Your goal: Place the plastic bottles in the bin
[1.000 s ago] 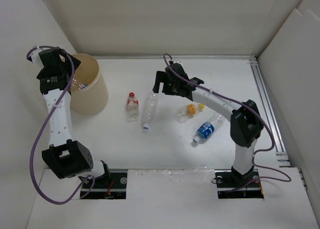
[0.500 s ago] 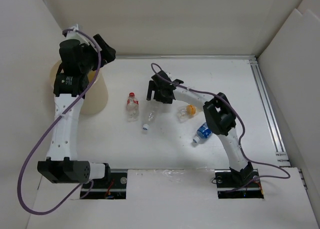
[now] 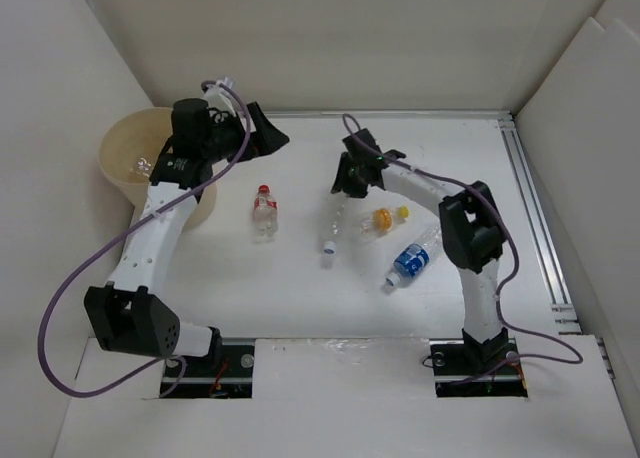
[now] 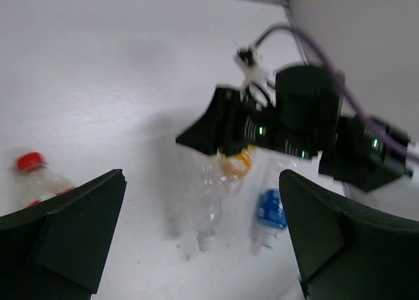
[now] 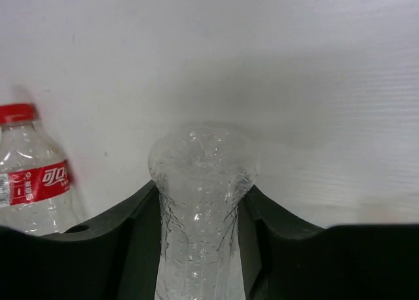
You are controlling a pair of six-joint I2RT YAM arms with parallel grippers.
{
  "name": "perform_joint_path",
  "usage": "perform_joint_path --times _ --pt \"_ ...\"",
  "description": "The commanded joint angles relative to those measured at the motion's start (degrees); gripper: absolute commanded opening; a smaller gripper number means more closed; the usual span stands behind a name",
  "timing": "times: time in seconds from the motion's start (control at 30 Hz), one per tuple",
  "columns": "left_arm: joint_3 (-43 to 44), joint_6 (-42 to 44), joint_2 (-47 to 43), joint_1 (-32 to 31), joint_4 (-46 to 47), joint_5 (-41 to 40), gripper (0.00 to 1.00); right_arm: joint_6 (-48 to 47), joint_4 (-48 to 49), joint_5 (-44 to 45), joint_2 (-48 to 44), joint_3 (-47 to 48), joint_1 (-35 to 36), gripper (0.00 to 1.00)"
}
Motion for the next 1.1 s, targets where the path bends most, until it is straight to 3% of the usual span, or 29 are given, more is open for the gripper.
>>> perform_joint_path --times 0.0,0.1,0.13,0.23,0.3,0.4,0.6,0.83,0.87,0.93,1.0,1.03,1.07 --pt "-4.5 -1.3 -2.5 -3.5 9.7 9.8 1.00 -5.0 4.1 -1.3 -11.1 -1.8 -5.6 0.00" --pt "-10.2 -6.0 -1.9 -4.0 18.1 22.5 1.00 -10.0 10.7 -7.7 -19.4 -6.7 -9.4 0.00" --pt "-13.5 -8.0 -1.9 -4.6 25.1 26.0 1.00 -10.9 12.9 -9.5 -21.7 -8.3 -10.4 0.00" --pt "-16.0 -12.2 -1.9 -7.3 33.0 27.0 1.00 -11.6 23.1 -20.1 -29.6 -15.3 -14.4 0.00" --pt "-16.0 -13.6 -0.6 -11.0 35.7 27.8 1.00 -7.5 30.6 -31.8 -32.0 -18.6 -17.1 0.00" --pt "-14.6 -14.4 2.4 -15.7 38.6 26.6 1.00 -3.6 36.6 -38.5 -36.1 -20.2 -17.1 0.00" --pt "-8.2 -14.4 9.2 -21.6 39.9 24.2 1.00 0.6 44.0 -41.8 -42.5 -22.3 -13.9 0.00" --pt "-4.6 -17.1 13.1 -25.7 44.5 24.2 1.00 6.0 51.0 -43.2 -42.4 -23.6 -13.3 0.00" --pt "-4.0 -17.6 13.1 -25.7 45.1 24.2 0.94 8.3 52.7 -43.7 -42.4 -24.4 -13.3 0.00" --pt "-3.4 -18.4 13.8 -25.7 45.1 24.2 0.62 8.9 54.9 -43.7 -41.7 -25.1 -13.3 0.00" --pt "-2.9 -18.4 13.8 -25.7 45.6 22.8 0.15 9.6 55.6 -44.2 -41.7 -25.7 -13.3 0.00" --pt "-2.9 -18.4 13.1 -25.7 45.6 21.9 0.02 9.6 55.7 -44.2 -41.7 -25.8 -13.3 0.00" --pt "-2.9 -18.4 12.1 -25.7 45.6 20.5 0.00 9.6 56.5 -44.8 -41.7 -25.8 -13.3 0.02"
